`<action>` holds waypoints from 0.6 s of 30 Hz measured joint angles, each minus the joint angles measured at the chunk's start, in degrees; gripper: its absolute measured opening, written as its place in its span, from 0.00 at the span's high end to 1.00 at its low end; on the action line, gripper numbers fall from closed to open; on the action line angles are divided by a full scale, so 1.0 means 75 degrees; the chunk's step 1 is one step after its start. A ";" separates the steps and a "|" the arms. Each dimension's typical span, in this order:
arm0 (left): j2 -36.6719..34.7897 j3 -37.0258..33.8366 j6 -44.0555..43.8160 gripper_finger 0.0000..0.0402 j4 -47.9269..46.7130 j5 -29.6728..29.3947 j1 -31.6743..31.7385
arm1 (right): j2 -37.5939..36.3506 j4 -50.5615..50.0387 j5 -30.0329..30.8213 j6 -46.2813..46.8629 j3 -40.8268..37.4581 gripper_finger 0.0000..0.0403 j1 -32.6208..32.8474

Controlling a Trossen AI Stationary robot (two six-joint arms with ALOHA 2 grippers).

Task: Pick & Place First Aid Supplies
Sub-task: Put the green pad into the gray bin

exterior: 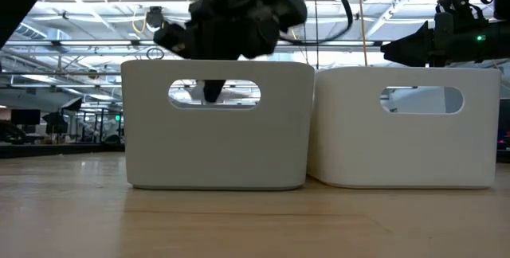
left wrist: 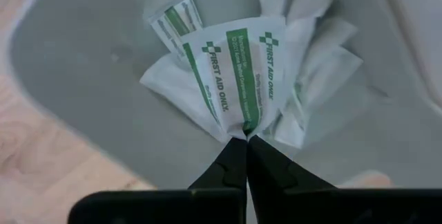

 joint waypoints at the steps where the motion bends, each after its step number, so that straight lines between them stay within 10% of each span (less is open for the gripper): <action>1: 0.0090 -0.0003 0.0056 0.99 0.0003 0.0001 0.0000 | 0.0001 0.0000 -0.0001 0.0000 0.0000 0.31 0.0000; 18: 0.0335 -0.0004 0.0471 0.75 0.0670 -0.0108 0.0015 | 0.0003 0.0000 0.0000 0.0000 0.0001 0.31 0.0001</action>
